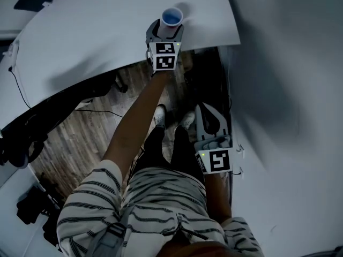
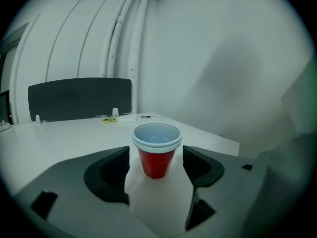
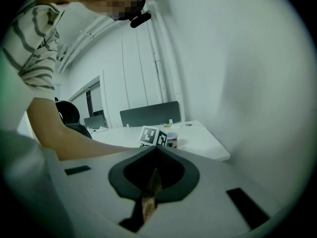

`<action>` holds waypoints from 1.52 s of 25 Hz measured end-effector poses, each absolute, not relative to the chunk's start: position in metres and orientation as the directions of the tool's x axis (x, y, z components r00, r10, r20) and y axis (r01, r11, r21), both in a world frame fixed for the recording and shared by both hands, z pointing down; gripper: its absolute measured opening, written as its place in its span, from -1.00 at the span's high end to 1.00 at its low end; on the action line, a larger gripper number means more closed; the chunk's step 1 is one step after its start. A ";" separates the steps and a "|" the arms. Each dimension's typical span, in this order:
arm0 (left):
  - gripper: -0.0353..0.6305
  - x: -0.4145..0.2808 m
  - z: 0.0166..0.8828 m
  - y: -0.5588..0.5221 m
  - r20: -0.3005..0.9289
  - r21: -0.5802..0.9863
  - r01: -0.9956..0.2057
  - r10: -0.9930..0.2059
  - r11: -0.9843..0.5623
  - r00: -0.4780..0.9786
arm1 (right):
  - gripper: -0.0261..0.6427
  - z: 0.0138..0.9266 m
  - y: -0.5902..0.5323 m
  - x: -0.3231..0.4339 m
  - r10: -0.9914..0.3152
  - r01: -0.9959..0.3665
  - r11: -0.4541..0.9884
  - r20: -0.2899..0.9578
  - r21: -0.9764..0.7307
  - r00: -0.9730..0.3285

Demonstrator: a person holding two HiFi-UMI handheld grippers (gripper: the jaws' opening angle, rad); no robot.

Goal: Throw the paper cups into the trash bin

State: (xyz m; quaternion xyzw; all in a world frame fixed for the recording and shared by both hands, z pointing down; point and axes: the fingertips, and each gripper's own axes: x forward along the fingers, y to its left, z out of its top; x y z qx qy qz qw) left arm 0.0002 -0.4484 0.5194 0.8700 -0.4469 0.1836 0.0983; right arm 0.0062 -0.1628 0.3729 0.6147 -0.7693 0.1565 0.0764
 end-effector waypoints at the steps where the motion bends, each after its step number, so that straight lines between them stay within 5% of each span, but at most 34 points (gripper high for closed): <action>1: -0.10 0.002 0.521 -0.451 0.410 0.008 -0.811 -0.738 -0.585 0.536 | 0.89 0.374 -0.163 0.006 -0.921 -0.970 0.194 0.312 -0.147 -0.232; 22: 0.00 0.006 0.514 -0.458 0.383 0.013 -0.821 -0.756 -0.571 0.531 | 0.89 0.377 -0.150 0.022 -0.927 -0.979 0.147 0.325 -0.140 -0.186; 38: 0.02 0.018 0.426 -0.404 0.282 0.039 -0.792 -0.753 -0.610 0.594 | 0.89 0.348 -0.123 0.036 -0.952 -0.990 0.099 0.280 -0.101 -0.123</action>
